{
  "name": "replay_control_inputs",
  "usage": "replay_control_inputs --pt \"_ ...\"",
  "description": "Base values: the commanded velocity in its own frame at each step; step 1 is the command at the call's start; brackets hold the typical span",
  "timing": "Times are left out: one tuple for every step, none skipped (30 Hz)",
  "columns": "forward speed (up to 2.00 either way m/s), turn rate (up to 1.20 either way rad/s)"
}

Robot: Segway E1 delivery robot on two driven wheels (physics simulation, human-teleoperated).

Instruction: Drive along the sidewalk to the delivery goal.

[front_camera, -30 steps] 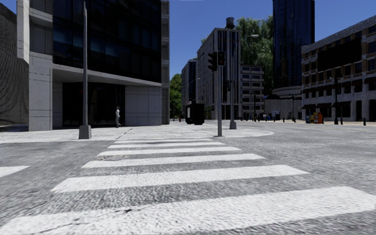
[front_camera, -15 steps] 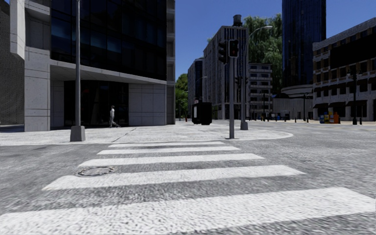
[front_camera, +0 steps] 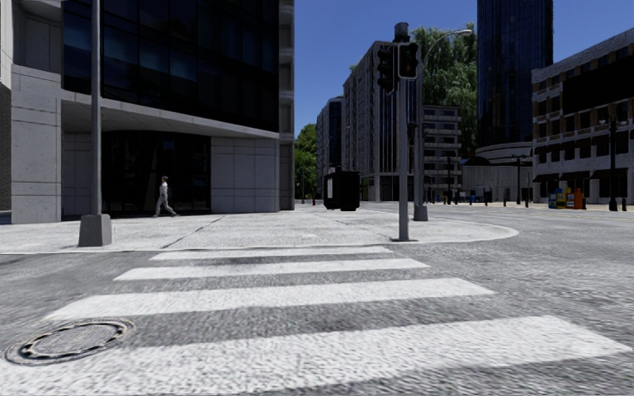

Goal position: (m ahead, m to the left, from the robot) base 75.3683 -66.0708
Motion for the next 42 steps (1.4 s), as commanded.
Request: replay_control_inputs --pt "2.0 0.0" --pt "2.0 0.0" --pt "2.0 0.08" --pt "2.0 0.23" --pt "2.0 0.38" --pt "2.0 0.38" --pt "2.0 0.45" --pt "2.0 0.47" --pt "2.0 0.47" --pt "2.0 0.38" --pt "2.0 0.38" --pt "2.0 0.0" --pt "2.0 0.0" --pt "2.0 0.0" --pt "2.0 0.0" --pt "2.0 0.0" --pt "2.0 0.0" --pt "2.0 0.0" --pt "2.0 0.0" --pt "2.0 0.0" --pt "2.0 0.0" --pt "2.0 0.0" --pt "2.0 0.0" --pt "2.0 0.0" --pt "2.0 0.0" --pt "2.0 0.0" --pt "2.0 0.0" --pt "2.0 0.0" --pt "2.0 0.0" --pt "2.0 0.0" --pt "2.0 0.0" --pt "2.0 0.0" --pt "2.0 0.0" --pt "2.0 0.0" --pt "2.0 0.0" --pt "2.0 0.0" --pt "2.0 0.0" --pt "2.0 0.0" --pt "2.0 0.0" --pt "2.0 0.0" --pt "2.0 0.0" --pt "2.0 0.0"
